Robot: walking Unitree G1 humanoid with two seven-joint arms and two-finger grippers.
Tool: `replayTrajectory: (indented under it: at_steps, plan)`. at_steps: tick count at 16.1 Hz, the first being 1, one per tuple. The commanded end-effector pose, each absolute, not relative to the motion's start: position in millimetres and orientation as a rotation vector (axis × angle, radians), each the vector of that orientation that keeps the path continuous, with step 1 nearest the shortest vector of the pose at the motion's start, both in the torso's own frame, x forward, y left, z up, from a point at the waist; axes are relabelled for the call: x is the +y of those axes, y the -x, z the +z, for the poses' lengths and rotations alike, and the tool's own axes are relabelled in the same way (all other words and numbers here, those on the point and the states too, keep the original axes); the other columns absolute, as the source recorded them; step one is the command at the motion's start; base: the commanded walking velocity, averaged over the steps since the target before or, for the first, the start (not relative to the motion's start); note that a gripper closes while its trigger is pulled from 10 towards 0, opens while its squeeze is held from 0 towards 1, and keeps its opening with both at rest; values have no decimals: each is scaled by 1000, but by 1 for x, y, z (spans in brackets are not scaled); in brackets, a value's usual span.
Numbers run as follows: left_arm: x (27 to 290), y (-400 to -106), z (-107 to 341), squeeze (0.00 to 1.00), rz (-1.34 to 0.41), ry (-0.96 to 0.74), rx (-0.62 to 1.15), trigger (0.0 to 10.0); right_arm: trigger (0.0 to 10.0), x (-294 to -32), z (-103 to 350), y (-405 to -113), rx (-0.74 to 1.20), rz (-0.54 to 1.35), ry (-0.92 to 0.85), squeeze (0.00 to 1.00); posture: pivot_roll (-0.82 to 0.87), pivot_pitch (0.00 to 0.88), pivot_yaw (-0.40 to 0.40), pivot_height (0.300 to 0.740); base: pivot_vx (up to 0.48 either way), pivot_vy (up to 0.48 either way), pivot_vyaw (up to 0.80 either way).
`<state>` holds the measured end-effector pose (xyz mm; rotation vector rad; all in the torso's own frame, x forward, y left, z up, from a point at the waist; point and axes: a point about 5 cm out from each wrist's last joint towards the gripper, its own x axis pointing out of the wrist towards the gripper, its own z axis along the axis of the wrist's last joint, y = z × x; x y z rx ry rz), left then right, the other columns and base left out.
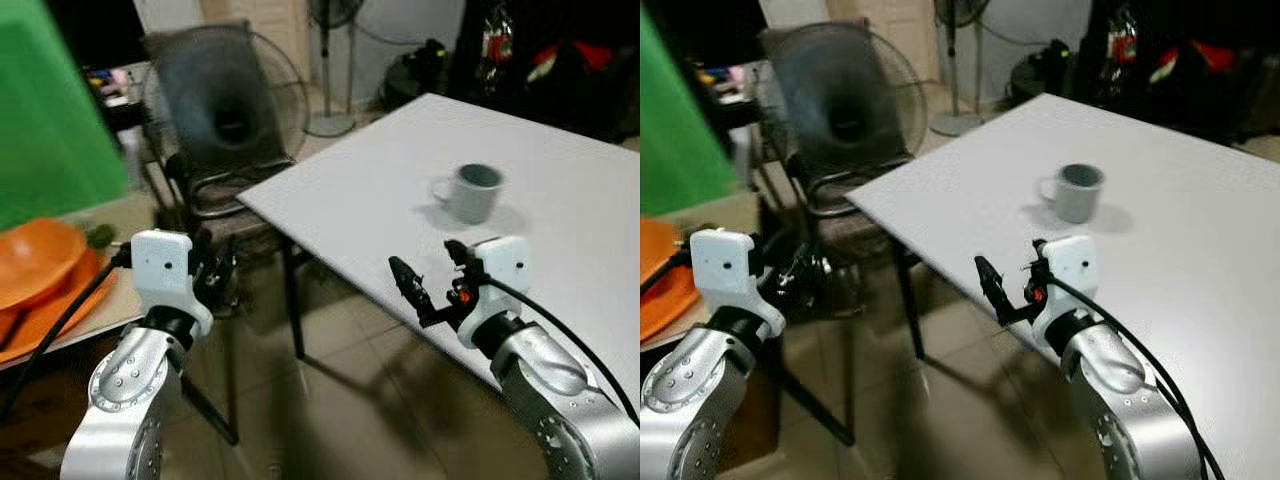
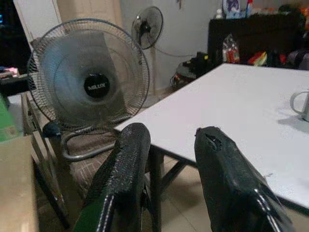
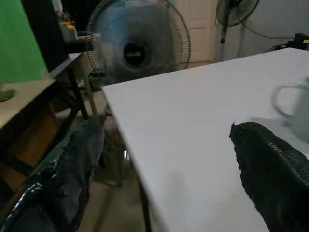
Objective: Setting the table
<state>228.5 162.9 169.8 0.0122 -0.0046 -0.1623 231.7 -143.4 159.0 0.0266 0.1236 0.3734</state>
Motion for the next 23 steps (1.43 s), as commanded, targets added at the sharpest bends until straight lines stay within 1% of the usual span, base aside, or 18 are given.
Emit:
replayTrajectory:
  at_steps: [1,3,6,9,12,13,19,20,22,23]
  plan:
    - [168,-229,171,0,-144,-26,3,10000,10000,-140,159,-232,131,384,-46,0,-78,0,63,740,0,334,0]
    - [169,-229,171,0,-143,-33,3,10000,10000,-140,159,-232,134,382,-46,0,-76,0,64,740,0,338,0]
    - [179,-226,169,0,-124,-25,25,10000,10000,-133,159,-231,125,382,-57,0,-75,0,118,740,0,336,0]
    - [178,-227,172,0,-126,-22,24,10000,10000,-134,157,-229,124,374,-77,0,-46,0,117,740,0,337,0]
    - [172,-224,171,0,-131,-5,29,10000,10000,-135,155,-230,129,405,-55,0,-29,9,116,740,0,319,0]
    - [172,-224,173,0,-133,-35,17,10000,10000,-133,154,-231,129,411,-23,0,-29,11,118,740,0,0,0]
    - [177,-226,176,0,-89,-56,11,10000,10000,-128,153,-237,125,432,-30,0,-29,15,115,740,0,-480,800]
    - [177,-225,175,0,-78,-59,14,10000,10000,-128,154,-240,118,436,-28,0,-30,15,104,740,0,-480,800]
    - [179,-225,173,0,-47,-61,15,10000,10000,-131,157,-246,109,420,-10,0,-30,13,94,740,0,0,672]
    - [179,-224,171,0,-22,-43,22,10000,10000,-137,161,-254,99,378,-55,0,-27,13,81,740,0,0,0]
